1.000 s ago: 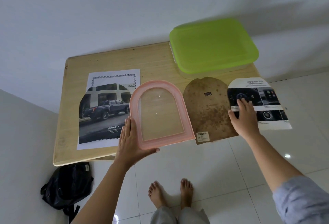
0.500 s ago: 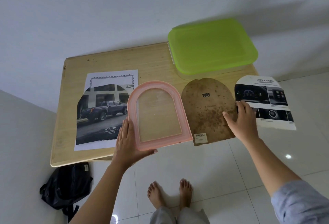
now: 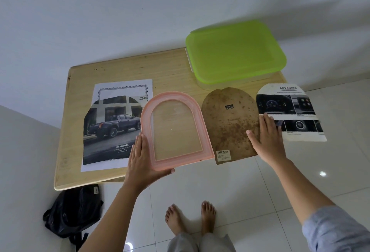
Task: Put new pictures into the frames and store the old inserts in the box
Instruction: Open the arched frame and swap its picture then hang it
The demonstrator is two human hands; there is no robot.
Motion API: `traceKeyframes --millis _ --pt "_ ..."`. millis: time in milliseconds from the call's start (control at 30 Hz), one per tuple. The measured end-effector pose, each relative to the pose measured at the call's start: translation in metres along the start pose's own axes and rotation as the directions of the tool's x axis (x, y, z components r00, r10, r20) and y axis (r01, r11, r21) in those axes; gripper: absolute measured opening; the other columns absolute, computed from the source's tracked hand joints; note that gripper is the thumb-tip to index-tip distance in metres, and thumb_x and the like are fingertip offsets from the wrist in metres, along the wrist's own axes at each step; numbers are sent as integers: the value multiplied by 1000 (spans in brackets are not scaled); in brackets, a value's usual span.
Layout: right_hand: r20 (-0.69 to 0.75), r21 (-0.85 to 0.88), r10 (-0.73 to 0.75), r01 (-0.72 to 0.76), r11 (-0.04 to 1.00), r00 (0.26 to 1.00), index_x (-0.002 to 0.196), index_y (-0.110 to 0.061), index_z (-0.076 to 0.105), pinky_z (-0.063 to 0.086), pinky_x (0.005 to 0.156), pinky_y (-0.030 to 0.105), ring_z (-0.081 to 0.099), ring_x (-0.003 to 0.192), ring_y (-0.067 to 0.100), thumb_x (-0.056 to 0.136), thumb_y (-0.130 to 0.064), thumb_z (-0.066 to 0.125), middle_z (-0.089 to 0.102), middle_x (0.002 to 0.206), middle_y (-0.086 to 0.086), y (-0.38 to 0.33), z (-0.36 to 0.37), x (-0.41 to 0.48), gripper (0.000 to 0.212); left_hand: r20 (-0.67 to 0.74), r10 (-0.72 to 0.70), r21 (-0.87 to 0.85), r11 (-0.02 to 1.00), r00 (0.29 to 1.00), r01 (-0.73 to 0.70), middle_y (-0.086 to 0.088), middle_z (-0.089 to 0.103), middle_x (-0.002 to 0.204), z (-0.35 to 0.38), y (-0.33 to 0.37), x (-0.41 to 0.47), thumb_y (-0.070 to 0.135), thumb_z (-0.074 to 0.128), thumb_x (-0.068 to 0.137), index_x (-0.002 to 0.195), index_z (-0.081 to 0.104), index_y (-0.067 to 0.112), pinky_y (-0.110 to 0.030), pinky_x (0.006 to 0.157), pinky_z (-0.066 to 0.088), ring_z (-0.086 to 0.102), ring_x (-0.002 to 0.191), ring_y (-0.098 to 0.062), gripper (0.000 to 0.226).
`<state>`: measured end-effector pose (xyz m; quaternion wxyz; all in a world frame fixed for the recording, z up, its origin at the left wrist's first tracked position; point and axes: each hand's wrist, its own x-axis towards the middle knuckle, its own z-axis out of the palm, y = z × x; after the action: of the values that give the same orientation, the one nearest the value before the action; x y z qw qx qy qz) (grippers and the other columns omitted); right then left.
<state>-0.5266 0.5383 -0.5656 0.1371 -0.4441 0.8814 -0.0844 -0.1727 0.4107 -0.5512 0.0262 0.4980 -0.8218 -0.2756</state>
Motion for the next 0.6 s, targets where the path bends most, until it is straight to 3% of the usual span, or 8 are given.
traceKeyframes --millis 100,200,333,600 --pt "-52 56 -16 19 998 999 144 -9 24 18 115 48 15 142 26 90 -51 46 19 153 7 0 -10 2 72 3 8 -8 1000 1000 -8 -1 -12 156 0 0 1 90 52 45 141 -27 27 -36 114 -3 -18 140 -12 139" --pt "-97 114 -6 17 993 995 135 -6 38 38 103 48 36 129 32 84 -44 57 34 141 11 1 -17 6 67 14 5 -7 1000 1000 -4 -1 -11 157 -1 -1 2 88 56 45 143 -22 23 -38 115 -1 -14 142 -15 141" --pt "-98 163 18 -2 987 995 132 -5 41 42 99 44 40 124 29 81 -41 64 37 133 14 0 -18 8 67 34 -3 7 1000 999 2 -3 -12 156 -3 -1 2 88 56 45 143 -23 20 -39 115 -1 -13 142 -17 143" --pt "-95 182 50 -32 983 994 133 -2 41 42 98 41 36 127 27 83 -35 65 37 135 13 -9 -20 6 65 84 -43 20 999 996 42 0 -14 156 -5 1 1 87 59 44 144 -22 20 -53 114 16 -5 144 -24 145"
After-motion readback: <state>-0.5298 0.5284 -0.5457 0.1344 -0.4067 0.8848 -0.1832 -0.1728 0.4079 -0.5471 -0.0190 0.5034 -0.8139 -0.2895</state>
